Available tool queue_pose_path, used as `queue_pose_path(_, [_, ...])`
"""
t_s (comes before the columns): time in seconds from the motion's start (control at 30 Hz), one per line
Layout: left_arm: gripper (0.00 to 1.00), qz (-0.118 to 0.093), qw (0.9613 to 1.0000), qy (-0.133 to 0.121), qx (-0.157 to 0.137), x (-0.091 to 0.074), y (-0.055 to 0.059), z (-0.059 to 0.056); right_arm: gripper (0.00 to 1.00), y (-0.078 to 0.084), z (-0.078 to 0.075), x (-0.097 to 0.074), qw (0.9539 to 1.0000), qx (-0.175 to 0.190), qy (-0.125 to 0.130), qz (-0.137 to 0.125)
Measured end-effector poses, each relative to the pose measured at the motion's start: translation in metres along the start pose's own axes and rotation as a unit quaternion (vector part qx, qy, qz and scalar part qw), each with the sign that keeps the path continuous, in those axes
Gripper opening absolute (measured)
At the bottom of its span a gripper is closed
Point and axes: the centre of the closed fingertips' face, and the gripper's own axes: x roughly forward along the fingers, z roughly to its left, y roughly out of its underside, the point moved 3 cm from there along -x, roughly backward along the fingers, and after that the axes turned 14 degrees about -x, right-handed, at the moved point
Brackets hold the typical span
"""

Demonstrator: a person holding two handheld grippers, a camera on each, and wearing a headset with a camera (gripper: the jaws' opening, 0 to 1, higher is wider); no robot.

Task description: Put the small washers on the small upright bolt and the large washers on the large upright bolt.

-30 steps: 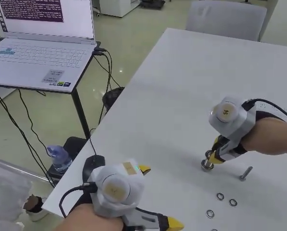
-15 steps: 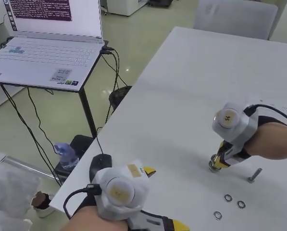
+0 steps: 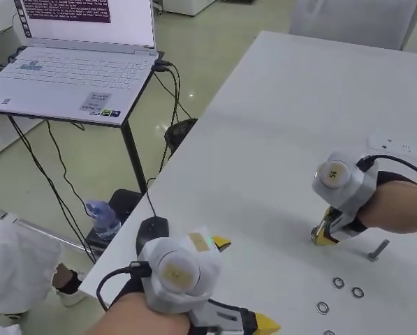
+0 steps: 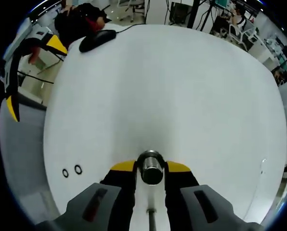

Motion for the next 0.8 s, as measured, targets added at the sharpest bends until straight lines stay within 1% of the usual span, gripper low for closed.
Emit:
queue_pose_path(0.23, [0.86,0.006,1.0,0.001,0.004,0.0014,0.002,-0.0009,0.23,0.002,-0.001,-0.0015,1.0,0.002,0.003,-0.001])
queue_pose_path(0.33, [0.86,0.013,0.9999,0.001,0.008,0.003,0.0039,-0.0031,0.23,0.0032,-0.0006,-0.0019,1.0,0.008,0.002,-0.001])
queue_pose_path(0.53, [0.86,0.013,0.9999,0.004,0.008,0.0032,0.0039,-0.0052,0.24,0.004,0.0003,-0.0019,1.0,0.003,0.001,-0.001])
queue_pose_path(0.63, [0.86,0.013,0.9999,0.002,0.007,0.0029,0.0041,-0.0043,0.24,0.0043,0.0001,-0.0023,1.0,0.004,0.0,-0.002])
queue_pose_path(0.7, [0.86,0.014,0.9999,0.002,0.009,0.0025,0.0043,-0.0045,0.25,0.0031,-0.0007,-0.0048,0.9999,0.005,0.0,-0.009])
queue_pose_path(0.8, [0.86,0.014,0.9999,0.003,0.008,0.0026,0.0047,-0.0057,0.26,0.0018,-0.0009,-0.0086,0.9998,0.008,-0.008,-0.018])
